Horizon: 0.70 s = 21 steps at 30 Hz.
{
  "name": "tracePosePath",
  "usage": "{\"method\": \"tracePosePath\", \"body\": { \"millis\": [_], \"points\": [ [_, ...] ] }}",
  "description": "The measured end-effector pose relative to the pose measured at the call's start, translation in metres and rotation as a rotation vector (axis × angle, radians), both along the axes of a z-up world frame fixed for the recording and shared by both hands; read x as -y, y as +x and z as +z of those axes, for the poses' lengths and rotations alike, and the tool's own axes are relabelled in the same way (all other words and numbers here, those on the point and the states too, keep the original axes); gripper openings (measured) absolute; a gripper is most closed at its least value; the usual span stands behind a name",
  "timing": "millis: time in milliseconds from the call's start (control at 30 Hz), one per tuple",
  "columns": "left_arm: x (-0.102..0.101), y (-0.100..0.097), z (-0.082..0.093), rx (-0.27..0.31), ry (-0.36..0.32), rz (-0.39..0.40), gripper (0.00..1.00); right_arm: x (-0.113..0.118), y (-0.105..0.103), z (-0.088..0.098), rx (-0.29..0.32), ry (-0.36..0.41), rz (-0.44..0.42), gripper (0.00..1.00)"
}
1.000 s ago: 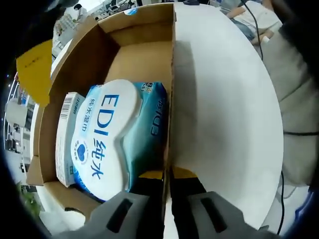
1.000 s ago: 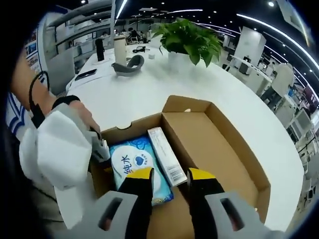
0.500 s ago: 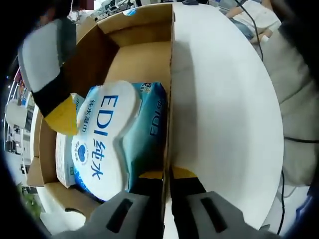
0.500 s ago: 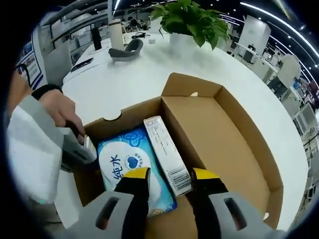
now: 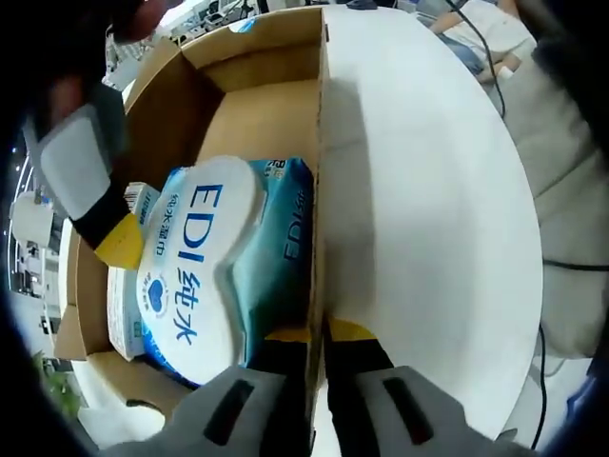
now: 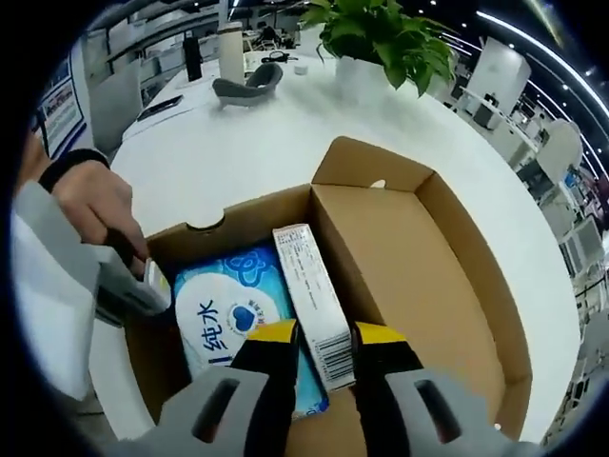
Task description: Operate the shoe box by opening the lid, removing the specified soft item, and placing it in the target area until the item is outside and the box remains undamaged.
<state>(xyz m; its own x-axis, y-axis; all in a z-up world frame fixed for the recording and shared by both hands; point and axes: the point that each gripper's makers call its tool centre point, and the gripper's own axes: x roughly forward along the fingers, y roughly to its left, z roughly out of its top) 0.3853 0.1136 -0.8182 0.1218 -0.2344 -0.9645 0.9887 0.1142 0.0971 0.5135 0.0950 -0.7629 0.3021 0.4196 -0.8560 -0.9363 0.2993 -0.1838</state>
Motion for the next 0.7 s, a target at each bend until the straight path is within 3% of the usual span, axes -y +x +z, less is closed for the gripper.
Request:
{"method": "tracePosePath", "body": {
  "millis": [433, 700],
  "points": [
    [-0.001, 0.000, 0.000, -0.001, -0.001, 0.004, 0.01, 0.000, 0.001, 0.001, 0.025, 0.037, 0.000, 0.18],
    [0.000, 0.000, 0.000, -0.002, -0.001, 0.004, 0.01, 0.024, 0.000, 0.000, 0.029, 0.018, -0.006, 0.17]
  ]
}}
